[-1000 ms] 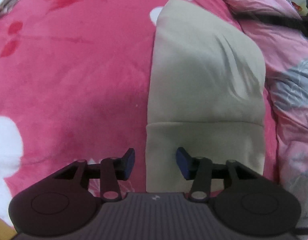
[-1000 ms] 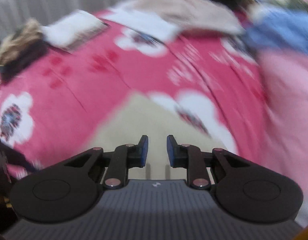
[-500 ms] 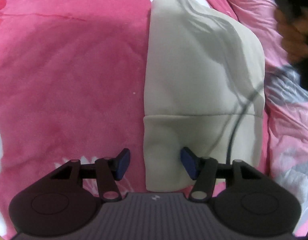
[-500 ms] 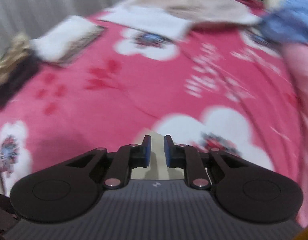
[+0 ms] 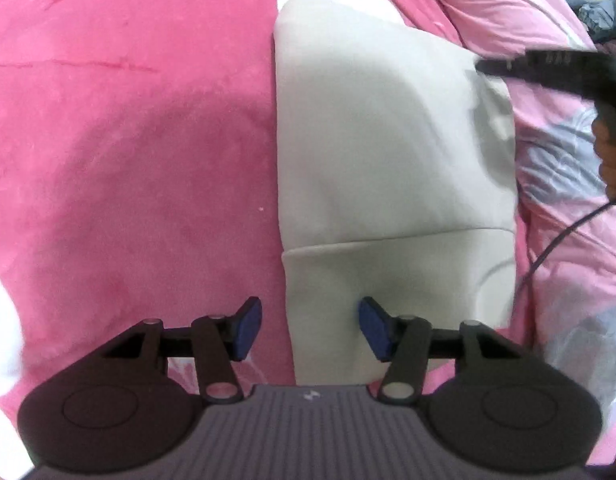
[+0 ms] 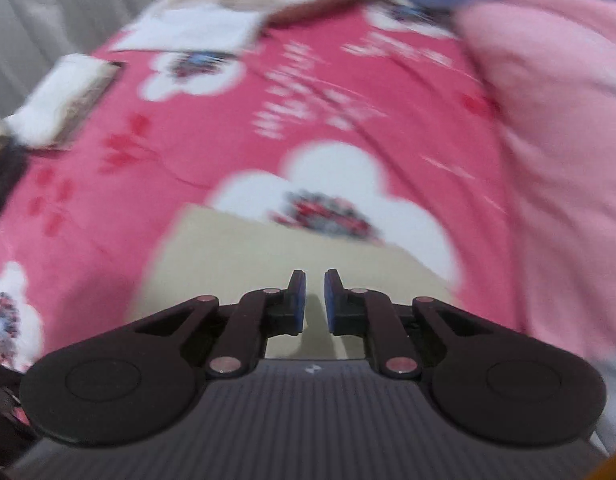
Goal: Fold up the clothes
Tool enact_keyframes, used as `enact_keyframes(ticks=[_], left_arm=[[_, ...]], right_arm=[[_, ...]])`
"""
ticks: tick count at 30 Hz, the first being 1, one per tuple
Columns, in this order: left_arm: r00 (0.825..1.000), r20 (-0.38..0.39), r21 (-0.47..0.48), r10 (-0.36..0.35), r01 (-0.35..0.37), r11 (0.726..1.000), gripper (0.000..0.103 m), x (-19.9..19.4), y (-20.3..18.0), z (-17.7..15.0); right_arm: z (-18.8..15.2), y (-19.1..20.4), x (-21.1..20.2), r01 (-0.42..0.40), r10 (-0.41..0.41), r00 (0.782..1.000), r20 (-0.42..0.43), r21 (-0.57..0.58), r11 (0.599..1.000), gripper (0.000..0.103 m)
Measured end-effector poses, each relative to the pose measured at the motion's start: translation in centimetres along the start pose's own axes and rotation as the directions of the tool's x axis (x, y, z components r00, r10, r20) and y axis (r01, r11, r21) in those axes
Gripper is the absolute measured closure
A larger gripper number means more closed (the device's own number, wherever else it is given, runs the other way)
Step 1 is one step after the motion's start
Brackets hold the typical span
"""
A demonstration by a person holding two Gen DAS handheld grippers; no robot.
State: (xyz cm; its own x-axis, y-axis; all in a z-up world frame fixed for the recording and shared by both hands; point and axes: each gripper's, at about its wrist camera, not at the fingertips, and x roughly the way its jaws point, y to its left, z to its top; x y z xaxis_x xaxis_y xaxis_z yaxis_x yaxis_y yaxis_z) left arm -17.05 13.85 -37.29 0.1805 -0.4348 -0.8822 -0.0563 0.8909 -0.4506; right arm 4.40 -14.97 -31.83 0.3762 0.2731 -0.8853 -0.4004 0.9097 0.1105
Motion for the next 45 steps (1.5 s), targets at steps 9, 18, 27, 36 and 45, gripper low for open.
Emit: enact_keyframes(ticks=[9,18,27,36,45], left_arm=[[0.996,0.045,0.000,0.081,-0.081,0.997,0.056,-1.5,-3.0,-1.1],[0.991,0.015,0.000,0.132,-0.132,0.991,0.047,1.5,-4.5,-0.6],[0.989,-0.006,0.110,0.145,-0.143,0.983,0.057,1.0,-8.2,-1.3],[0.970,-0.110,0.084,0.217,-0.209,0.974,0.059,2.5,-7.4,-1.8],[0.974,-0.033,0.040,0.224,-0.223,0.974,0.050,0.5,-7.7,0.7]], right_arm=[[-2.9,-4.0,-0.9,0.004,-0.004,1.000,0.004,0.112,0.994,0.093],[-9.2,0.7,0.0,-0.107,0.097,0.981,-0.169,-0.049,0.993,0.095],[-12.1,1.9,-5.7,-0.211,0.203,0.965,-0.166,-0.027,0.977,0.092],[-15.6,2.0,-2.2,-0.196,0.212,0.936,-0.282,0.083,0.977,0.093],[-14.9,-0.1,-4.2,-0.158,0.180,0.964,-0.196,0.123,0.980,0.091]])
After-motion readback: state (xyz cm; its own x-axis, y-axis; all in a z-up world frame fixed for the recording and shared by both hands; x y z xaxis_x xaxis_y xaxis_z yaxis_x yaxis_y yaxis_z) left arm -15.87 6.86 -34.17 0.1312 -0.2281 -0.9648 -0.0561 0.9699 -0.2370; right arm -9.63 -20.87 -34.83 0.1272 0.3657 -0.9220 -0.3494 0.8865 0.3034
